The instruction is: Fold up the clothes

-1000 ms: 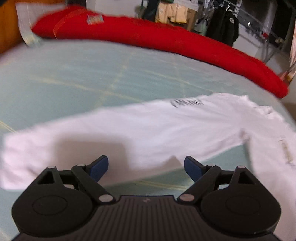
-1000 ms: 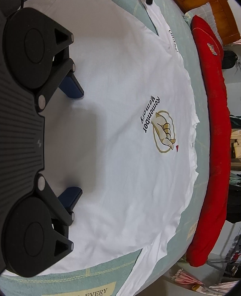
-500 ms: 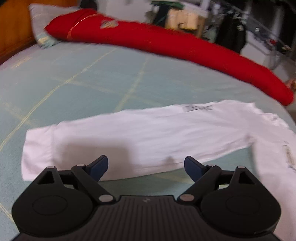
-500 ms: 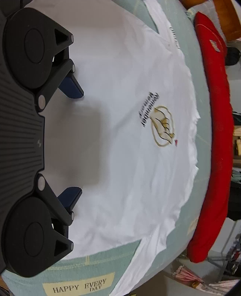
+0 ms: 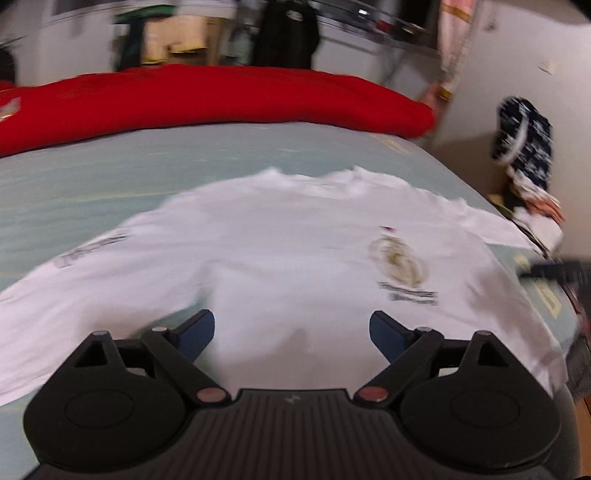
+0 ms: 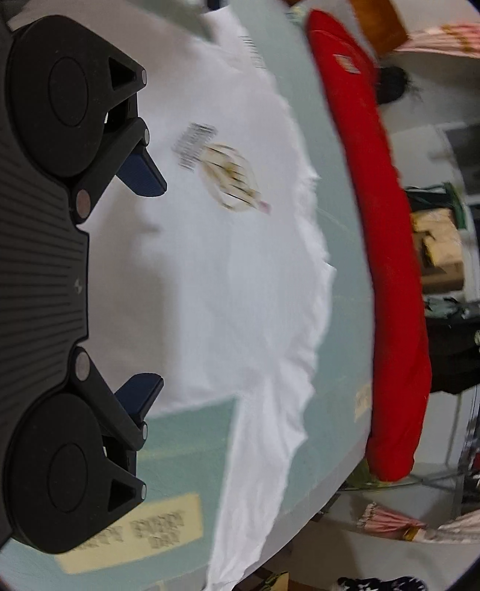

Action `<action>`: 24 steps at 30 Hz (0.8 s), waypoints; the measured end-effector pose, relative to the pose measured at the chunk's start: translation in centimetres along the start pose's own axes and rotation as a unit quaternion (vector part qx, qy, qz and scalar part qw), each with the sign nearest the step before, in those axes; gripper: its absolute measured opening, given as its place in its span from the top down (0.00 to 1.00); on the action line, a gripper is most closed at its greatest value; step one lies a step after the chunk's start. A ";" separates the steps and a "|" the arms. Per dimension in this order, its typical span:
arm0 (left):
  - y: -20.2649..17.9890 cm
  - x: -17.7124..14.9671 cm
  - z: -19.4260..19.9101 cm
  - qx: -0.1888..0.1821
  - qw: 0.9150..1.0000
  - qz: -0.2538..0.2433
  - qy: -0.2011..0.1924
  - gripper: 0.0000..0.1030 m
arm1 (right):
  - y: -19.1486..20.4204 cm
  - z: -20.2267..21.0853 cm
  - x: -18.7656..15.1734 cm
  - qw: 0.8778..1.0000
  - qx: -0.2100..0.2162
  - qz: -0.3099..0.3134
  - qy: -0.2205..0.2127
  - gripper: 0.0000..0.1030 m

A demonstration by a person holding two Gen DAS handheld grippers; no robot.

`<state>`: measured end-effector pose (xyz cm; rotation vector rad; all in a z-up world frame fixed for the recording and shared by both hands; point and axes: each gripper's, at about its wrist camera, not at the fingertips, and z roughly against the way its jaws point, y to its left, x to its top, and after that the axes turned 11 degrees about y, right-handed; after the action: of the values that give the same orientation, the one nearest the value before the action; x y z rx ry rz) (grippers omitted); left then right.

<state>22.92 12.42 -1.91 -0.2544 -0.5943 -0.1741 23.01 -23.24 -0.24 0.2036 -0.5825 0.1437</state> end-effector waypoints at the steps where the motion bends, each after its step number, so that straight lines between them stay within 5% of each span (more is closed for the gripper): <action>1: -0.7 0.4 -0.8 -0.002 1.000 -0.007 0.002 0.12 | -1.0 0.0 1.3 1.000 0.009 -0.006 -0.006 0.00; 11: -1.7 1.4 -3.5 0.024 1.000 -0.003 -0.002 0.12 | -6.8 -9.5 14.5 0.996 0.087 -0.019 0.025 0.00; 18: -0.9 2.0 -3.8 0.041 0.999 0.000 -0.002 0.12 | -8.3 -18.2 17.8 0.995 0.062 -0.042 0.071 0.00; 24: -0.7 2.1 -3.7 0.044 0.999 -0.002 -0.008 0.12 | -7.9 -17.6 19.9 0.997 0.057 -0.032 0.042 0.00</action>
<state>26.41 10.47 -3.55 -0.1692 -0.6175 -0.1493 50.25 -25.28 -4.64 0.3243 -0.4848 0.1235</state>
